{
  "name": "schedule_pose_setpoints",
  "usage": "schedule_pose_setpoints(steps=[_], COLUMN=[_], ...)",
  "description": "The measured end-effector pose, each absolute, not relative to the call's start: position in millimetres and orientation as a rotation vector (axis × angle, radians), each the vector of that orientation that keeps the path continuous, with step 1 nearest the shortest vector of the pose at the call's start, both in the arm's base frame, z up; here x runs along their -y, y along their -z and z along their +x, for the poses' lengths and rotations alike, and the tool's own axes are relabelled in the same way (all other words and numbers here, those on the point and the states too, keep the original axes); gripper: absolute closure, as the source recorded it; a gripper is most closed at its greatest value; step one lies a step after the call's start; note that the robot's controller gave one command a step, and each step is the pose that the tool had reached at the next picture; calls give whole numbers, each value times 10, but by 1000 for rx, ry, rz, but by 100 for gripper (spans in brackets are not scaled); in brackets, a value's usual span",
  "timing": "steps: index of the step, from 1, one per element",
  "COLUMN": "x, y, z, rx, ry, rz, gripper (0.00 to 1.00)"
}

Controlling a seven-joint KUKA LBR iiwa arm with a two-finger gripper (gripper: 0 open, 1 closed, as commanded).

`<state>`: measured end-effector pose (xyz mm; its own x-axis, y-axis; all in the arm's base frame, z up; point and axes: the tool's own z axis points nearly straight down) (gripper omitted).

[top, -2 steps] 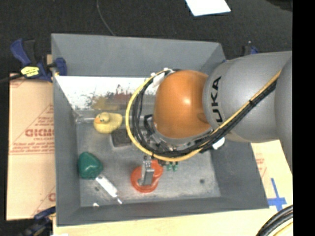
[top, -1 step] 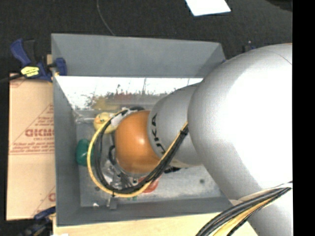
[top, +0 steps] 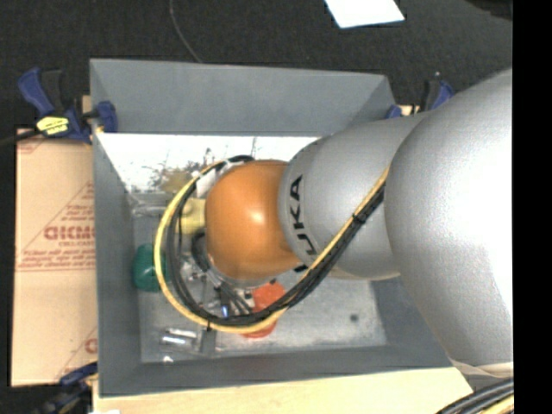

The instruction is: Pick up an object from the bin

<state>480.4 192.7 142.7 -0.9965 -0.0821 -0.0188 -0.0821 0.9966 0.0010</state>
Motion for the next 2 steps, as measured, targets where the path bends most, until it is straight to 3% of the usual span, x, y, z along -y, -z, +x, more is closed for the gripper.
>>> schedule_pose_setpoints(steps=[1,2], x=[-1731,-1910], y=[-995,-719], z=[4734,4794], rx=[-3124,-3110], ry=[-9,-7], rz=[210,-148], gripper=[0,0])
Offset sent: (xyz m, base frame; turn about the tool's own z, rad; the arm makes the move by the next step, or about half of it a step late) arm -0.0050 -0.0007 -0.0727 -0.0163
